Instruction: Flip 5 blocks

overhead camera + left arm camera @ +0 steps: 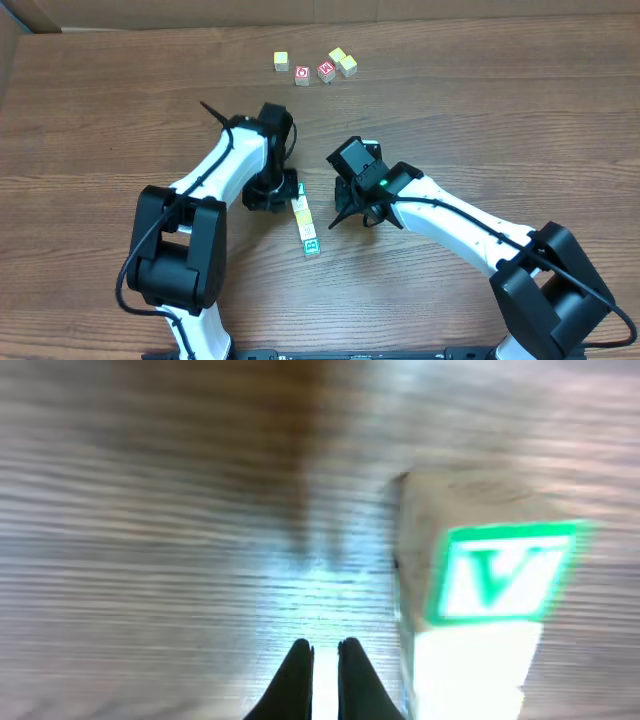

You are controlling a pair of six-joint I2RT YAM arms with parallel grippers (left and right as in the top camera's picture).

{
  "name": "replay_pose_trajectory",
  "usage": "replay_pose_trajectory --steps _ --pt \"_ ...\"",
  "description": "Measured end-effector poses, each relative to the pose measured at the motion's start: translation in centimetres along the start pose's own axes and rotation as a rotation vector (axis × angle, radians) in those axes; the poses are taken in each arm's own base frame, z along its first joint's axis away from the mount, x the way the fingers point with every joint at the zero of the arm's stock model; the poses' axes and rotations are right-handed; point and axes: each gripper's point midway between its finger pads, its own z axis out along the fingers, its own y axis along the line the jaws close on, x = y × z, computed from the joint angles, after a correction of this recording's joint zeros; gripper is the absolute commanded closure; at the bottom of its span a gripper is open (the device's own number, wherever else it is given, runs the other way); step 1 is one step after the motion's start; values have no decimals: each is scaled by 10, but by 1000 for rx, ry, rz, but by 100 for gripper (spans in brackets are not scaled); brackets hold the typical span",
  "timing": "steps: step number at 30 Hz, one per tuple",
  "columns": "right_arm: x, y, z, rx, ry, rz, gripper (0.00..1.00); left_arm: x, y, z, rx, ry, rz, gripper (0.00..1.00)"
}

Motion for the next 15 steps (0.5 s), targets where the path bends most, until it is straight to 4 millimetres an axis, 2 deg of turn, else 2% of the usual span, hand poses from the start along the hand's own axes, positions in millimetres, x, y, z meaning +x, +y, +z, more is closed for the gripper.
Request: replay_pose_trajectory --steps 2,5,9,10,11,13,14,15 --pt "1 -7 -5 21 36 0 94 -8 -1 -20 -1 -15 -7 96" --pt "-7 -17 -18 43 62 21 89 -19 -1 -50 9 -46 -26 96" --pt "-32 -38 -48 69 61 74 81 -31 2 -94 50 -122 -61 96" --pt "-41 -46 -58 73 52 89 71 -33 4 -106 65 -154 -76 96" --pt "-50 -54 -68 78 47 104 55 -34 5 -120 82 -191 -91 96" --pt "-66 -71 -84 89 27 120 36 -32 10 -147 112 -265 -124 96" --pt "-71 -77 -89 93 20 120 20 -29 13 -162 129 -306 -142 96" --pt "-81 -92 -99 103 5 136 4 -25 17 -179 148 -354 -157 96"
